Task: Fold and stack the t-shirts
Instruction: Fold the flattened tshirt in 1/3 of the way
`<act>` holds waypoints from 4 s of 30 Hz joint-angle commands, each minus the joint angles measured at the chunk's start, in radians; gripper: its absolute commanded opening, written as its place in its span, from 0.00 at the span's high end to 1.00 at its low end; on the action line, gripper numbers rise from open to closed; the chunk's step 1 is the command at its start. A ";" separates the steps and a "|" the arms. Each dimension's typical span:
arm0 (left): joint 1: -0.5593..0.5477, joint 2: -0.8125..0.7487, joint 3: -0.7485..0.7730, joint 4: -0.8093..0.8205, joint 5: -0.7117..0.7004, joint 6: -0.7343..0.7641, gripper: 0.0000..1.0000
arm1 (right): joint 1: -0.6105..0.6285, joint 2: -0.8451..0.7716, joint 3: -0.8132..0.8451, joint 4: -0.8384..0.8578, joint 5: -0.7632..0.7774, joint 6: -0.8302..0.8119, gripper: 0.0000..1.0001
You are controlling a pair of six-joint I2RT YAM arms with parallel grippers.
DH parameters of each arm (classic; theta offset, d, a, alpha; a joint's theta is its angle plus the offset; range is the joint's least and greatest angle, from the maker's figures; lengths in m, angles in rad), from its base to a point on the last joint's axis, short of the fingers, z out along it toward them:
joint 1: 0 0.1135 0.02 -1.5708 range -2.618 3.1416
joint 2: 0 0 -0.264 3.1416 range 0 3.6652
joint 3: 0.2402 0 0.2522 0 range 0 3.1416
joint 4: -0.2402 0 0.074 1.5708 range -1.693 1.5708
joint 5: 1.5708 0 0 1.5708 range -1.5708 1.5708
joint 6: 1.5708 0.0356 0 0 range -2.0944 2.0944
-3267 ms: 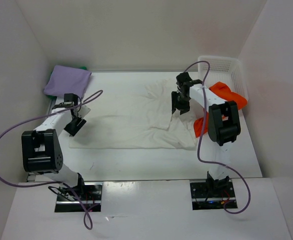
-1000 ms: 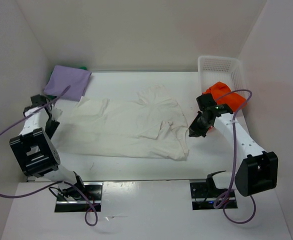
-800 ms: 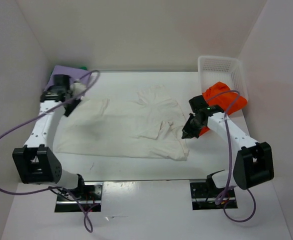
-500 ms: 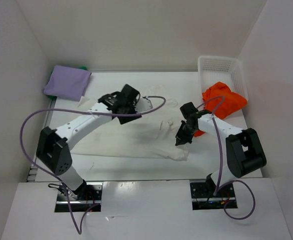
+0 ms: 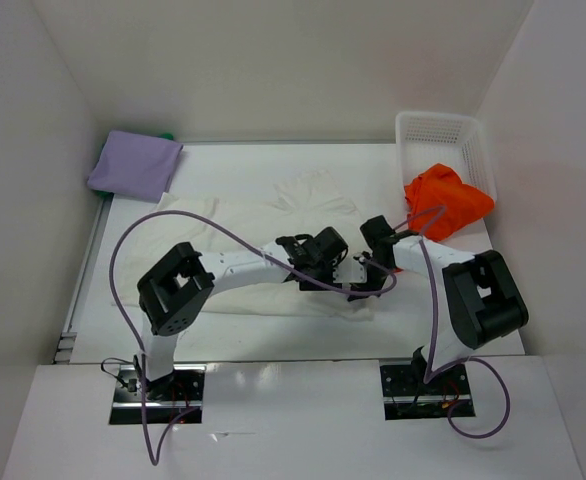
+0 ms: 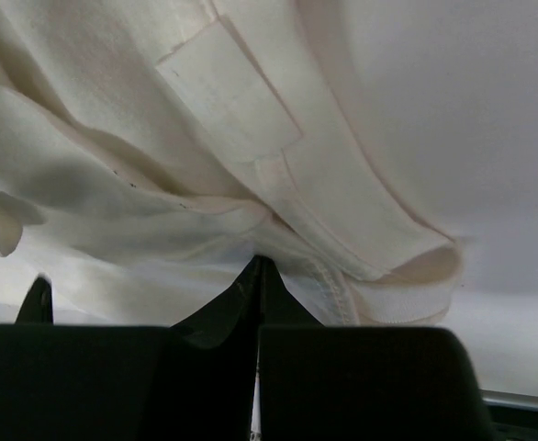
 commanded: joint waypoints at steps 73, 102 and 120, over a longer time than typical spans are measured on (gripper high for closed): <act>0.948 -0.775 -0.858 0.063 -0.406 -0.048 0.11 | -0.011 -0.104 -0.074 -0.171 0.169 0.166 0.38; 1.112 -0.910 -0.792 -0.328 -0.255 0.339 1.00 | 0.043 -0.298 0.214 -0.634 0.151 0.013 1.00; 1.083 -1.003 -0.844 -0.560 -0.343 0.371 0.12 | 0.159 -0.104 0.234 -0.699 0.073 -0.095 0.50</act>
